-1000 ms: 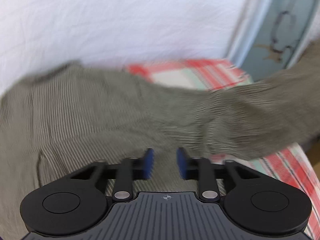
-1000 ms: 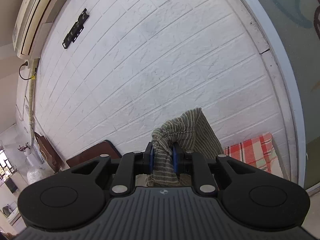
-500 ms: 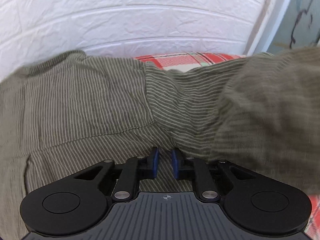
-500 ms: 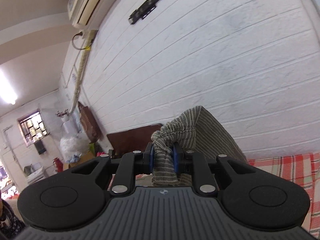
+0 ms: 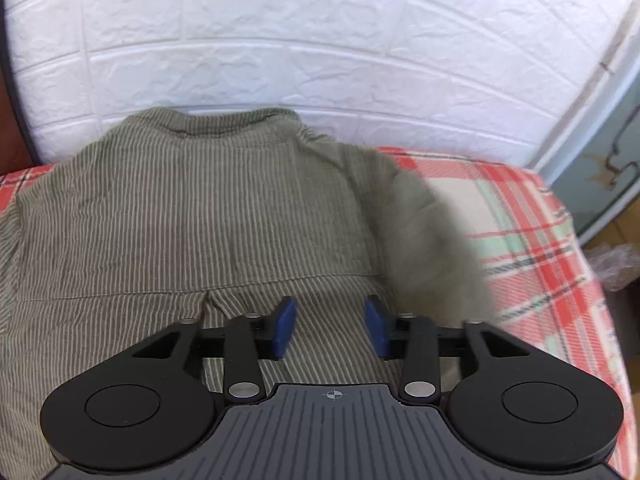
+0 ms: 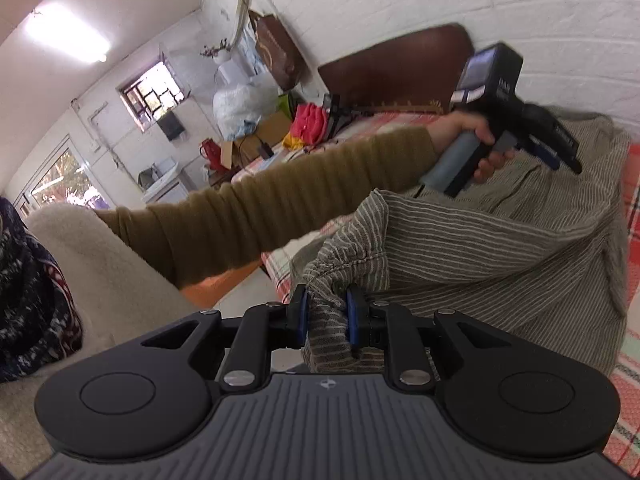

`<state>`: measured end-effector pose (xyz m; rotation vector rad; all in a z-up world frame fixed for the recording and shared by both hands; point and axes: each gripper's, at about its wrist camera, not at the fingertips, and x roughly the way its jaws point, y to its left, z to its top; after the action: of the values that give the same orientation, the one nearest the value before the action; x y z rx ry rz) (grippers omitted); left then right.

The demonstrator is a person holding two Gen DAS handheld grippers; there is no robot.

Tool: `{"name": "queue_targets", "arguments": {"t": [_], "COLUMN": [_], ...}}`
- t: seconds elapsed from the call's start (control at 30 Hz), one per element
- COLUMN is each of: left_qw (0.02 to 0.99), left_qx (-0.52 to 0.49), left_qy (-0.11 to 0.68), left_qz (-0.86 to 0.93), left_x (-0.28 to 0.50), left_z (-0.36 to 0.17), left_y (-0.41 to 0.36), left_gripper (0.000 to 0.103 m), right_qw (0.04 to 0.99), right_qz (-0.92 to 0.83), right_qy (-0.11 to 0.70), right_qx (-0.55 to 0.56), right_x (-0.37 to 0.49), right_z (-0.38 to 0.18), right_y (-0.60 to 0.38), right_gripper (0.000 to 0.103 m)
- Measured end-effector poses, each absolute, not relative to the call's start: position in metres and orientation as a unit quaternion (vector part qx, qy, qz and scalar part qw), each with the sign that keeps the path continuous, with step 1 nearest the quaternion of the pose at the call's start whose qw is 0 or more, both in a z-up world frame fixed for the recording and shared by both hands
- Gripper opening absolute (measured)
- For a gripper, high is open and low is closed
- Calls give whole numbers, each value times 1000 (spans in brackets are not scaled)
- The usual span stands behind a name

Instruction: Fold clothes

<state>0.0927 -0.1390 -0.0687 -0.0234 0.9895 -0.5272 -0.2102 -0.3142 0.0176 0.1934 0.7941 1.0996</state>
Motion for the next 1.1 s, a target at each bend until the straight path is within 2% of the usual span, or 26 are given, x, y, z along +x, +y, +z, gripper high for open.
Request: {"name": "queue_targets", "arguments": {"t": [0.03,0.13,0.3,0.43,0.53,0.57,0.6,0.63,0.7,0.87,1.1], "left_qw": [844,841,861,879,877,876,875,873,872,878,875], "left_qx": [-12,-16,8,86,109,114,116,114,89,37,12], "left_qy": [470,471,451,420,420,420,424,430,434,430,448], "left_qz": [-257,-264,-234,-207,-207,-206,-203,-201,-206,-205,-185], "left_x": [91,91,89,85,88,90,92,95,102,112,117], "left_z": [-68,-66,-63,-66,-70,-71,-73,-74,-72,-60,-83], "left_y": [-140,-147,-172,-212,-236,-241,-244,-241,-229,-178,-141], "left_gripper": [69,70,80,81,80,70,54,7,3,3,0], "right_qw": [772,766,762,756,754,754,754,756,759,766,744], "right_qz": [508,509,507,510,508,507,505,502,496,483,493], "right_qy": [371,382,393,400,405,406,406,407,407,410,443], "right_qx": [89,89,83,89,101,104,106,108,108,110,85], "right_x": [-211,-214,-222,-223,-221,-220,-220,-220,-222,-224,-230], "right_z": [16,11,9,2,-3,-5,-6,-7,-8,-13,-29], "right_y": [-312,-304,-300,-299,-303,-304,-305,-307,-310,-321,-310], "right_gripper": [22,23,26,26,26,26,26,26,26,26,26]}}
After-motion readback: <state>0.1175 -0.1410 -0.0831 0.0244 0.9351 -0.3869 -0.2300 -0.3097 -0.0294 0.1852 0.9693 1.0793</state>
